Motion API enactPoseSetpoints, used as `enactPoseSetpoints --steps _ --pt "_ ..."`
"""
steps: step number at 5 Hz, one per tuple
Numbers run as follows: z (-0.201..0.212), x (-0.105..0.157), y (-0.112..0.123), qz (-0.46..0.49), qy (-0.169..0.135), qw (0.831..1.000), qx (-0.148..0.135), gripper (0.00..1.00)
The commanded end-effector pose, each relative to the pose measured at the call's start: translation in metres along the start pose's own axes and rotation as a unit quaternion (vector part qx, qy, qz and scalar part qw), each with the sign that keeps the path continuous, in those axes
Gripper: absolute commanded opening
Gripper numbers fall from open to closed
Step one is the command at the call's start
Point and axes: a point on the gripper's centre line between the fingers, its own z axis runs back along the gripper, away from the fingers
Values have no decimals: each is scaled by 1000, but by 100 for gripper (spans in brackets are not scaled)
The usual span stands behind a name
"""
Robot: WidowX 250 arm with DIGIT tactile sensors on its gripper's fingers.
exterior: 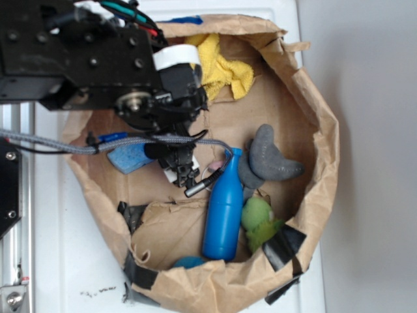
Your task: Grab the blue sponge.
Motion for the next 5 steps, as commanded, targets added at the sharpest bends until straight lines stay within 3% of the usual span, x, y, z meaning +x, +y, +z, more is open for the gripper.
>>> enactPoseSetpoints --steps 1,3,4,5 --pt "-14 -14 -7 17 -6 1000 -8 100" --pt "-34 -16 -7 18 -24 1000 -5 100" --pt "-37 -12 -4 18 -11 1000 -6 0" --pt "-33 -8 -5 21 -22 999 -14 0"
